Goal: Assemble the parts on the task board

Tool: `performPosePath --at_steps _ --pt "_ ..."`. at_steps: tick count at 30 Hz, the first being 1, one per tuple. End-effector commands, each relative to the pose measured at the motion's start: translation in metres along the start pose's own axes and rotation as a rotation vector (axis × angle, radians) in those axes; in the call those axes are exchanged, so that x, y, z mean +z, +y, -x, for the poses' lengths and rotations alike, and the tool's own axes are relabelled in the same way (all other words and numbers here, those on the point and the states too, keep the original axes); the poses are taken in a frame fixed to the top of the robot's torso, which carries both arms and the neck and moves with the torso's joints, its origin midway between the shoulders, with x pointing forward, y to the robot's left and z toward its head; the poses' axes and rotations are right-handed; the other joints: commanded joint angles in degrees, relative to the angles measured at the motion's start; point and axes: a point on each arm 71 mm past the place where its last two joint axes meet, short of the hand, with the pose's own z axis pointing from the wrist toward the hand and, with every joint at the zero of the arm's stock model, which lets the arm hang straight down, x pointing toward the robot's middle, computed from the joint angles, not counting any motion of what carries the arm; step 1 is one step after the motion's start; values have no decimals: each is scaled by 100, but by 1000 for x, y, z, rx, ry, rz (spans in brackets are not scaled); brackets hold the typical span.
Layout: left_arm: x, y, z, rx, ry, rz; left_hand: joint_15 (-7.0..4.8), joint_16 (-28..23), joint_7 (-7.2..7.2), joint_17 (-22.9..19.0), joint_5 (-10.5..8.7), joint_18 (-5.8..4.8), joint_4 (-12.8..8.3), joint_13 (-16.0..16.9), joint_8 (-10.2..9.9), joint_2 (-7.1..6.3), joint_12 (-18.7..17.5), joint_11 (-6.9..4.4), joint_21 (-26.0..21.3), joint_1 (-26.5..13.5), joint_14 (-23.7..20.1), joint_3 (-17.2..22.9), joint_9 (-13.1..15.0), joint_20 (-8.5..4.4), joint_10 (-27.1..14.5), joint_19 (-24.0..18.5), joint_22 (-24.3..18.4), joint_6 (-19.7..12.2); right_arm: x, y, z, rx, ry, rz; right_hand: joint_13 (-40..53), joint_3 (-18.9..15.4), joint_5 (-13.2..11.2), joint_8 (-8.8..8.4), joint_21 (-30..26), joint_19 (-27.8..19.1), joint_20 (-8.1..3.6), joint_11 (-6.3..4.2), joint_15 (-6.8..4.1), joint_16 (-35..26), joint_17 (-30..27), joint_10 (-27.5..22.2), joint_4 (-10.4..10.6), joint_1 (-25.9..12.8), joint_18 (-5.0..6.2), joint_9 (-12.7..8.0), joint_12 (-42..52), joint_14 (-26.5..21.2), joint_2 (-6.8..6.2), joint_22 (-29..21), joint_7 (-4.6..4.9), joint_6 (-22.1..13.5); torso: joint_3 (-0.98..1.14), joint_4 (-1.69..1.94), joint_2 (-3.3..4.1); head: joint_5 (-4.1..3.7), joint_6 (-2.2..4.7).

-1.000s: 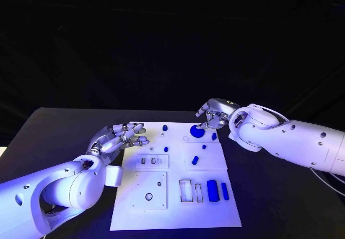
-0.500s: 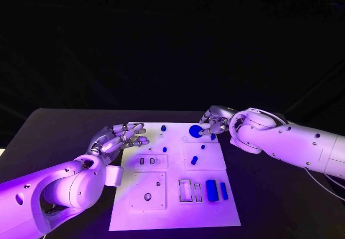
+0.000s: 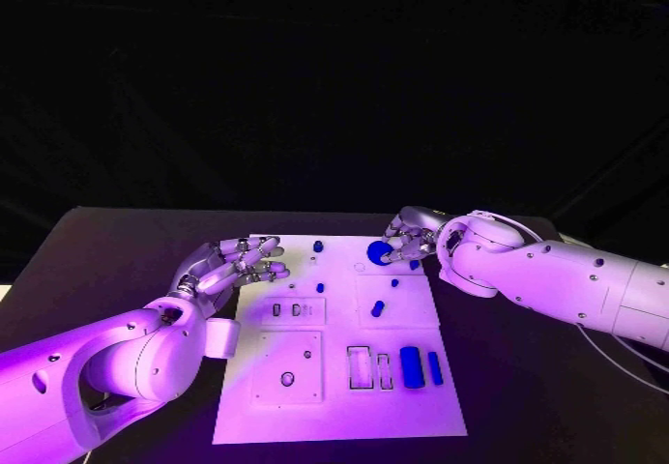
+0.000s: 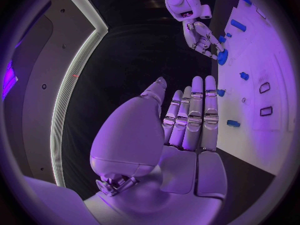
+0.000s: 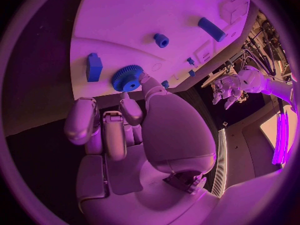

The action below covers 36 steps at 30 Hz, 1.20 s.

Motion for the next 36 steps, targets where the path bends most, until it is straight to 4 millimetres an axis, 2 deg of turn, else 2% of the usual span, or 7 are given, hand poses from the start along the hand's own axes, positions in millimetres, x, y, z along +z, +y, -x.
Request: performPosePath --at_steps 1,8,17,25,31,36 --pt "1 -1 -3 -5 26 -8 33 -26 21 6 -21 56 -28 -7 -26 1 -28 8 -31 25 -20 -4 -4 16 -17 28 -10 -10 1 1 -1 -19 -3 -2 37 -13 20 41 34 16 31 -3 20 28 745 42 3 52 -74 5 36 472 6 16 -12 38 -1 3 1 4 -6" --pt "1 -1 -3 -6 28 -6 32 -27 21 10 -21 57 -34 -6 -26 2 -28 8 -34 26 -18 -2 -4 16 -14 31 -11 -9 4 1 -2 -32 0 -11 84 6 -1 56 54 20 31 -4 20 47 777 49 8 80 -78 4 69 477 58 42 -14 51 -7 3 2 12 -36" --pt "0 -1 -3 -7 31 -5 32 -27 21 12 -21 57 -38 -6 -26 2 -28 7 -35 29 -17 0 -4 16 -14 32 -11 -9 6 2 -6 -77 39 -16 241 36 -60 87 94 36 29 -11 16 82 841 108 -39 171 -88 5 193 487 88 105 -21 87 2 -2 3 -9 -60" --pt "0 -1 -3 -7 31 -4 32 -27 21 12 -21 57 -38 -6 -26 2 -28 7 -35 29 -17 0 -4 16 -14 32 -11 -9 6 4 -8 -103 49 -9 414 84 -125 144 131 47 24 -22 9 108 887 183 -104 267 -96 13 331 494 125 161 -33 177 -2 -6 2 -6 -85" --pt "0 -1 -3 -8 32 -3 32 -27 21 12 -21 57 -38 -6 -26 2 -28 7 -35 29 -17 0 -4 16 -14 32 -11 -9 6 7 -9 -121 31 3 659 222 -394 246 187 74 5 -60 -19 141 947 320 -154 349 -110 36 537 503 245 251 -77 400 -1 1 1 -18 -95" --pt "0 -1 -3 -8 32 -3 32 -27 21 12 -21 57 -38 -6 -26 2 -28 7 -35 29 -17 0 -4 16 -14 32 -11 -9 6 10 -6 -110 -25 11 909 376 -394 331 246 114 -31 -125 -68 161 985 472 -152 353 -126 67 758 509 368 355 -157 648 -4 3 1 -26 -96"
